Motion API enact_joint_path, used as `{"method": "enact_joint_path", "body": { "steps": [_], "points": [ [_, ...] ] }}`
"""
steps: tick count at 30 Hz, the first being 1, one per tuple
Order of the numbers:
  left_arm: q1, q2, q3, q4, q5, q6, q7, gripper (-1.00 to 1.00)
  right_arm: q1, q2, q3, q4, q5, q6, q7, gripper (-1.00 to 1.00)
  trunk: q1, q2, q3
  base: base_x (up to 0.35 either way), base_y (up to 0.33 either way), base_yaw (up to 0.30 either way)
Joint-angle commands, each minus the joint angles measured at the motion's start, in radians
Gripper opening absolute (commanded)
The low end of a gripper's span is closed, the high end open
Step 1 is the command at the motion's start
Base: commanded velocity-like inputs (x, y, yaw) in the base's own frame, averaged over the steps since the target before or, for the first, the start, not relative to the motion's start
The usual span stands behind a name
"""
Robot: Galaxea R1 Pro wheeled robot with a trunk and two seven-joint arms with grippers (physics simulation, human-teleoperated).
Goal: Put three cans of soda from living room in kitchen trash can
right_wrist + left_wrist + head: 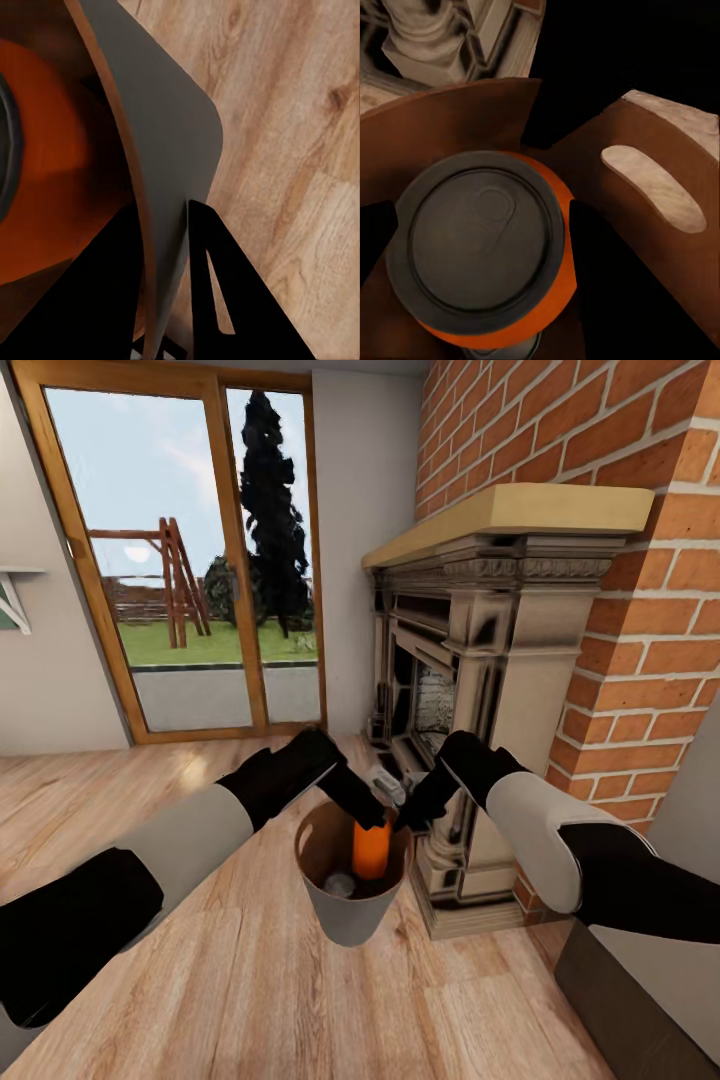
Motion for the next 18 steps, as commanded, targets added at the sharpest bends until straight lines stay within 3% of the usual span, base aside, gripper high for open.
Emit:
{"method": "enact_joint_path", "body": {
  "steps": [1,18],
  "points": [
    [0.011,0.002,0.000,0.000,-0.001,-0.005,0.007,-1.00,-0.001,0.000,-0.015,0.000,-0.020,0.008,0.003,-1.00,0.000,0.000,0.000,0.000,0.000,0.000],
    [0.031,0.013,-0.003,-0.009,-0.002,-0.019,0.019,-1.00,-0.010,-0.005,-0.020,0.001,-0.020,0.008,0.002,-1.00,0.000,0.000,0.000,0.000,0.000,0.000]
  ]
}}
